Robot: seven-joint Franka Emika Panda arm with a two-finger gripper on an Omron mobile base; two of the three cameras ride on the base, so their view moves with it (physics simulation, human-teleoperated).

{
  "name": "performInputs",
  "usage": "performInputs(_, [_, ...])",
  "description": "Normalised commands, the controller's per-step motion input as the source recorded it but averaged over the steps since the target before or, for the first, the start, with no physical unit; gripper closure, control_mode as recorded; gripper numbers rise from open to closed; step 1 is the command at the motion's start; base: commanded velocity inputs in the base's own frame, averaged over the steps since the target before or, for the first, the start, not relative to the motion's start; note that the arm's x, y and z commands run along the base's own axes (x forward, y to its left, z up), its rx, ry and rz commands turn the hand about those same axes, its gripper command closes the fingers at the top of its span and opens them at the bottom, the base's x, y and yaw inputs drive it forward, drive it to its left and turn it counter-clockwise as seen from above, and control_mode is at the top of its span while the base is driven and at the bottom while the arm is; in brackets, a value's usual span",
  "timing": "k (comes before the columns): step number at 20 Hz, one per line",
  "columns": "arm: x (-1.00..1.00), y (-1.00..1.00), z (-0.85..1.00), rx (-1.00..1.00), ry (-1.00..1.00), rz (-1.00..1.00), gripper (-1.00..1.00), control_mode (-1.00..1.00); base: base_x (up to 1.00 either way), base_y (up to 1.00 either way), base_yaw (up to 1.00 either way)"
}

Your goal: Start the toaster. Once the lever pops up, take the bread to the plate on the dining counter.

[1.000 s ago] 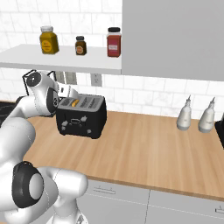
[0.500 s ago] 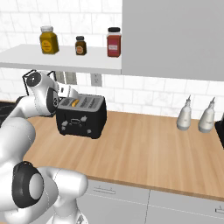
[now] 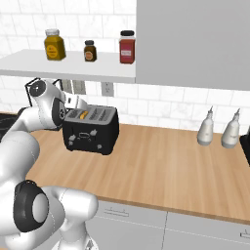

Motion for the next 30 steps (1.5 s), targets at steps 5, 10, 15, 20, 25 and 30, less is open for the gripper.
performInputs(5, [0.0,0.0,0.0,0.0,0.0,0.0,-1.0,-1.0,0.0,0.0,0.0])
performInputs(10, [0.0,0.0,0.0,0.0,0.0,0.0,-1.0,-1.0,0.0,0.0,0.0])
performInputs(15, [0.0,0.0,0.0,0.0,0.0,0.0,-1.0,-1.0,0.0,0.0,0.0])
performInputs(20, [0.0,0.0,0.0,0.0,0.0,0.0,-1.0,-1.0,0.0,0.0,0.0])
performInputs(25, [0.0,0.0,0.0,0.0,0.0,0.0,-1.0,-1.0,0.0,0.0,0.0])
performInputs(30, [0.0,0.0,0.0,0.0,0.0,0.0,-1.0,-1.0,0.0,0.0,0.0])
